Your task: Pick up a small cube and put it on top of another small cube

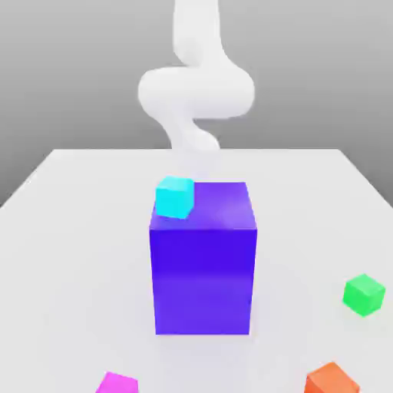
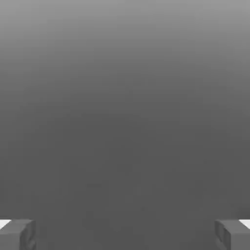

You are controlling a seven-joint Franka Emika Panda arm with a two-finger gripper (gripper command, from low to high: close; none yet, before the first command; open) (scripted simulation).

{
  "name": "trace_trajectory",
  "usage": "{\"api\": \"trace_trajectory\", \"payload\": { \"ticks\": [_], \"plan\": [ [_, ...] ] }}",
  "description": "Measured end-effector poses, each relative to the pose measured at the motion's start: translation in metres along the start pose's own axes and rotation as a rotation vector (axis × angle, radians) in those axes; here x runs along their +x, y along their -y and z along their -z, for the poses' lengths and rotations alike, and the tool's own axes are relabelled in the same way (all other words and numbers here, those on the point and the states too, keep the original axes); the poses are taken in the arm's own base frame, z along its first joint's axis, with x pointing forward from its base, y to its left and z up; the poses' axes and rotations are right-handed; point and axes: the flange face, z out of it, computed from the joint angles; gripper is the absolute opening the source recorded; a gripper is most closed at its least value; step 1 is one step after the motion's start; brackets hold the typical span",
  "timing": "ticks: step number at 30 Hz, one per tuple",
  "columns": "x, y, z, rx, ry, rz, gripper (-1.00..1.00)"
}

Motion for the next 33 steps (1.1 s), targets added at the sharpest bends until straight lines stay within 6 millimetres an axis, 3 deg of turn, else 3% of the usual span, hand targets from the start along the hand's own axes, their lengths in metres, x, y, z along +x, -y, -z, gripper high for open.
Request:
{"api": "trace_trajectory", "payload": {
  "ticks": [8,17,25,29,33],
  "plan": [
    [0.013,-0.025,-0.143,-0.156,0.13,-0.065,0.0],
    [-0.002,-0.092,-0.292,-0.336,0.262,-0.144,0.0],
    [-0.042,-0.178,-0.405,-0.502,0.373,-0.209,0.0],
    [-0.071,-0.227,-0.452,-0.583,0.423,-0.239,0.0],
    [-0.098,-0.259,-0.495,-0.598,0.432,-0.244,0.0]
  ]
}}
